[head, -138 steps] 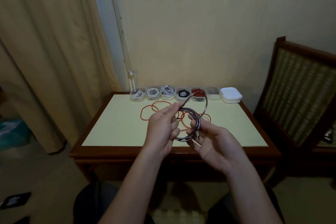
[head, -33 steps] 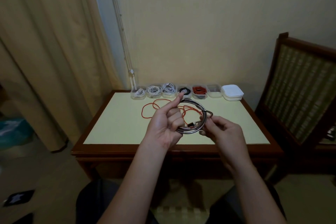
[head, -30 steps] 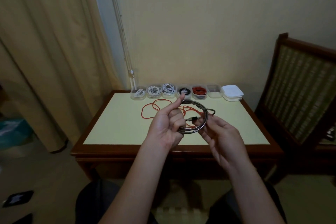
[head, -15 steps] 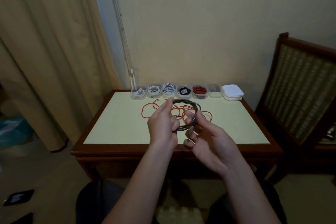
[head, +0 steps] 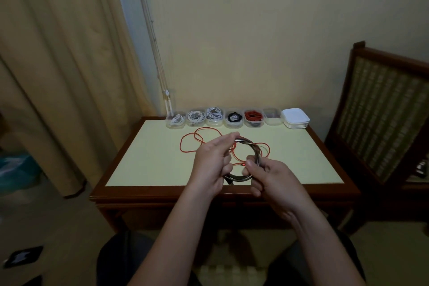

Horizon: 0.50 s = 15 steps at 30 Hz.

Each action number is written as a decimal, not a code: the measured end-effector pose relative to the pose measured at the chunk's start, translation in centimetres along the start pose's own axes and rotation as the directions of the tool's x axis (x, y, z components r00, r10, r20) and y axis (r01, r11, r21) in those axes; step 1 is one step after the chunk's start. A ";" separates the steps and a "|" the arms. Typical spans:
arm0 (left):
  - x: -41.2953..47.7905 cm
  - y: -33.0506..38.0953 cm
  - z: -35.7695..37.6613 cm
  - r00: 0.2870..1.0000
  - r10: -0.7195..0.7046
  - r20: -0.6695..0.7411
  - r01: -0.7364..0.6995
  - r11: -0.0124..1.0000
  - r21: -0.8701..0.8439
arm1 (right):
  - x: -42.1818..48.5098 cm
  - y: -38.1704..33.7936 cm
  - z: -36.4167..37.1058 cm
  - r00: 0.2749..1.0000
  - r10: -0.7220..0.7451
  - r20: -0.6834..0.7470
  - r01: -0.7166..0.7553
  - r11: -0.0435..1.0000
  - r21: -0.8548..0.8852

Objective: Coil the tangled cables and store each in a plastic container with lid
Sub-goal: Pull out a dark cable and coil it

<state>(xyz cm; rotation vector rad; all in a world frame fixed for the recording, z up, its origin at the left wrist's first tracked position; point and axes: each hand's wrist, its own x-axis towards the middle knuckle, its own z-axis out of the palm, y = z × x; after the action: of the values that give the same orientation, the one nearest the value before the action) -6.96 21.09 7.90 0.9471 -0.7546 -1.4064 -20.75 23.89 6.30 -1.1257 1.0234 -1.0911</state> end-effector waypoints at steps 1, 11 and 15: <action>0.1 -0.1 -0.1 1.000 0.010 -0.021 -0.010 1.000 -0.004 | -0.1 -0.1 0.0 1.000 -0.016 -0.004 0.016 0.999 -0.034; 1.6 1.3 -1.6 0.993 -0.036 -0.112 0.023 0.993 -0.115 | -1.0 -1.2 -2.3 0.982 -0.065 0.175 0.116 0.947 -0.301; 1.4 1.5 -1.4 0.981 -0.192 -0.004 0.176 0.908 -0.381 | -0.3 -0.5 -2.7 0.988 -0.123 0.098 0.152 0.903 -0.401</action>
<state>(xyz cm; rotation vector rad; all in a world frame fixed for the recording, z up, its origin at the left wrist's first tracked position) -4.95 19.71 8.49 0.7523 -0.3457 -1.6204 -23.52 23.75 6.39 -1.5831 1.1619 -0.9616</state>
